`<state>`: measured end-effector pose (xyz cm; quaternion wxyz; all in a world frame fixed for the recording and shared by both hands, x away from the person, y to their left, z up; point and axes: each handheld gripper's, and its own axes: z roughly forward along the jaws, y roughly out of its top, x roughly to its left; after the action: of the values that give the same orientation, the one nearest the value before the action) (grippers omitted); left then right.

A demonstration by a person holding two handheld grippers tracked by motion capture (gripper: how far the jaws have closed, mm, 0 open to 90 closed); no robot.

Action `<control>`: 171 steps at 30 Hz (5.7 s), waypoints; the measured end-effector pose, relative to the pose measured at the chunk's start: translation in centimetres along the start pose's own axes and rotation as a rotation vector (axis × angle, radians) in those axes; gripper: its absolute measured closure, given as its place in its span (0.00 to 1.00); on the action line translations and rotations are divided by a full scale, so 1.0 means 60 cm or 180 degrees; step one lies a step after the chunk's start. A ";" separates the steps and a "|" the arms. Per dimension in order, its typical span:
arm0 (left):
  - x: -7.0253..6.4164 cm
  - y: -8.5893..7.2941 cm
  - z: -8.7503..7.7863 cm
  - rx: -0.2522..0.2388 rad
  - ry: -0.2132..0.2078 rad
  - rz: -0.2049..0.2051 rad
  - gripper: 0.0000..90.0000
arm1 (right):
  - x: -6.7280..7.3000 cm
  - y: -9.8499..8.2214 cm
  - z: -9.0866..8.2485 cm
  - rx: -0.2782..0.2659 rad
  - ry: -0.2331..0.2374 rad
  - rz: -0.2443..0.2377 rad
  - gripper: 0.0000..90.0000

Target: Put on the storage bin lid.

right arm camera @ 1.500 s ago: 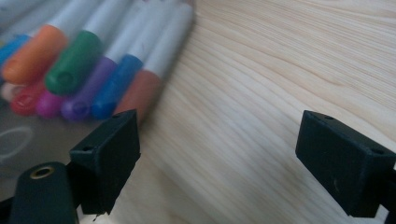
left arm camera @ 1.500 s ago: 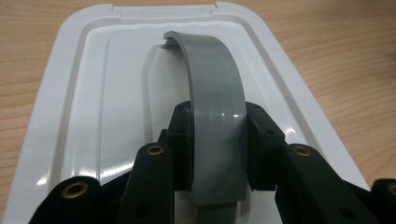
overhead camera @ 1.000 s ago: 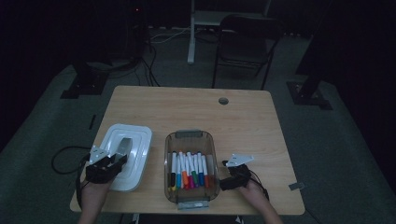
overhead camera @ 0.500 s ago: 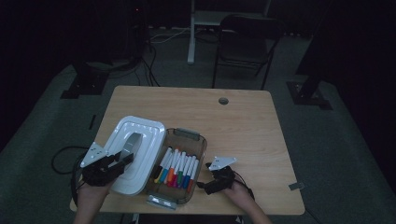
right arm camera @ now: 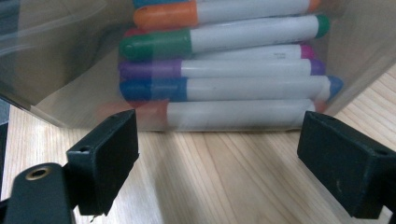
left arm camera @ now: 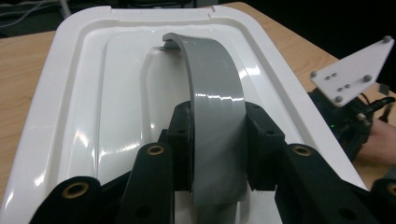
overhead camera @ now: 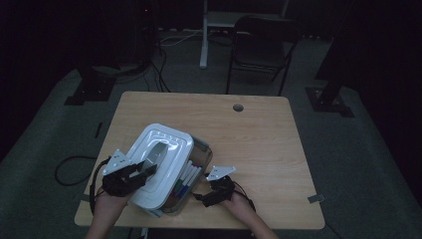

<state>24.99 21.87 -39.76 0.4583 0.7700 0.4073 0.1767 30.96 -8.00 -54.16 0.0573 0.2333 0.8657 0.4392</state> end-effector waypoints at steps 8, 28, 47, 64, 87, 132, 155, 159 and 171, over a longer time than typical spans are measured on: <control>-0.005 -0.001 0.034 0.0110 -0.0245 0.0029 0.76 | -0.012 -0.004 -0.018 -0.0097 -0.0012 0.0070 0.14; -0.026 -0.005 0.074 0.0314 -0.0351 0.0158 0.76 | -0.056 -0.047 -0.076 -0.0111 -0.0282 0.0321 0.14; 0.048 -0.019 -0.005 -0.0317 -0.0198 -0.0147 0.29 | -0.076 -0.060 -0.109 -0.0173 -0.0393 0.0459 0.14; 0.172 -0.097 0.024 -0.0503 0.0785 -0.0498 0.01 | -0.071 -0.056 -0.105 -0.0167 -0.0348 0.0443 0.14; 0.170 -0.166 0.112 0.0107 0.0705 -0.0532 0.01 | -0.079 -0.069 -0.115 -0.0181 -0.0499 0.0530 0.14; 0.042 -0.159 0.156 0.0220 0.0461 -0.0229 0.01 | -0.127 -0.120 -0.187 -0.0208 -0.1500 0.0948 0.14; 0.108 -0.176 0.108 0.0200 0.0689 -0.0377 0.01 | -0.149 -0.167 -0.238 -0.0216 -0.1779 0.1277 0.14; 0.122 -0.182 0.092 0.0192 0.0776 -0.0440 0.01 | -0.151 -0.172 -0.241 -0.0214 -0.1815 0.1298 0.14; 0.157 -0.197 0.055 0.0147 0.1067 -0.0616 0.01 | -0.154 -0.182 -0.248 -0.0198 -0.1924 0.1366 0.14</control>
<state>27.34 30.41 -52.45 0.3811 0.6973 0.5540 0.2482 30.74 -28.61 -54.68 0.2240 0.5267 0.7273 0.3786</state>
